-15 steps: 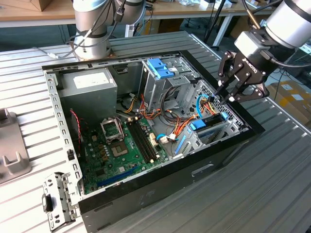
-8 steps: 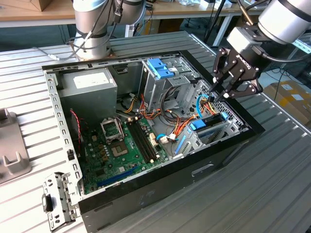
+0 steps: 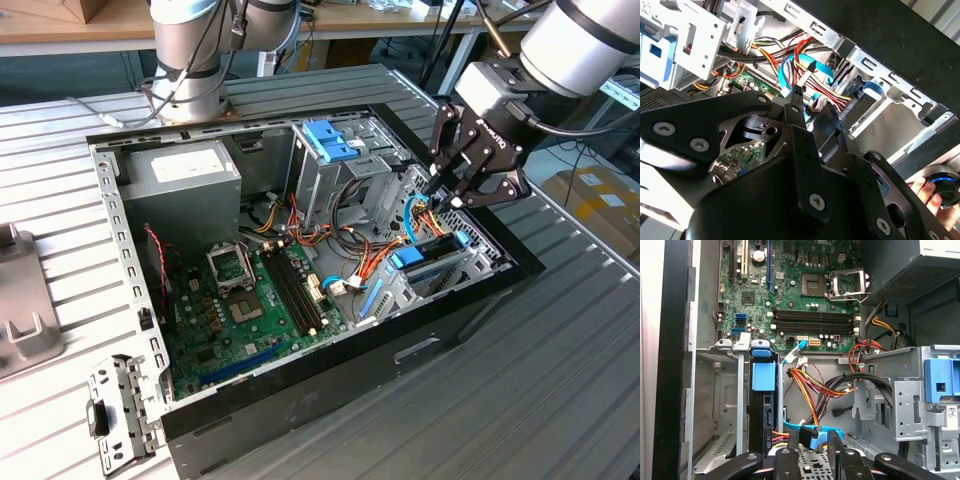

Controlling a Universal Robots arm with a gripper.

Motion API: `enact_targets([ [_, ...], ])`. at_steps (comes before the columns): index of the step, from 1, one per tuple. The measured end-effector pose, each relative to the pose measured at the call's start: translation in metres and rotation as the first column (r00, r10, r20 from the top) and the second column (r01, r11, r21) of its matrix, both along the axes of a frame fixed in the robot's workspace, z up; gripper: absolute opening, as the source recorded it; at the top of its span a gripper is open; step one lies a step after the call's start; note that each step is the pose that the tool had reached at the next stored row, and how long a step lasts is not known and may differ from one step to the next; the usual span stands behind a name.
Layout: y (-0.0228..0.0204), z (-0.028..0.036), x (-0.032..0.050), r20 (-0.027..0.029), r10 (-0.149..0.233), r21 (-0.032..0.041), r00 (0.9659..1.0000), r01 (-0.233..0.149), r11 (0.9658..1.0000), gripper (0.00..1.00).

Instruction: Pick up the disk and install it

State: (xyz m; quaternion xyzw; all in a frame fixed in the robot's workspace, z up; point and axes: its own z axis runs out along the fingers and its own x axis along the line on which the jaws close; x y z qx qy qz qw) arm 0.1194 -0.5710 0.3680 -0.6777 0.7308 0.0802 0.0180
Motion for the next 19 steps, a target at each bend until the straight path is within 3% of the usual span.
enact_targets([
  [4, 0.0, -0.0002, -0.0001, 0.0, 0.0, 0.0002, 1.0, 0.0, 1.0, 0.35],
  [6, 0.0, -0.0002, -0.0001, 0.0, 0.0, 0.0003, 1.0, 0.0, 1.0, 0.22],
  [7, 0.0, -0.0002, -0.0001, 0.0, 0.0, 0.0002, 1.0, 0.0, 1.0, 0.2],
  [19, 0.0, -0.0003, -0.0003, 0.0, 0.0, 0.0003, 1.0, 0.0, 1.0, 0.2],
])
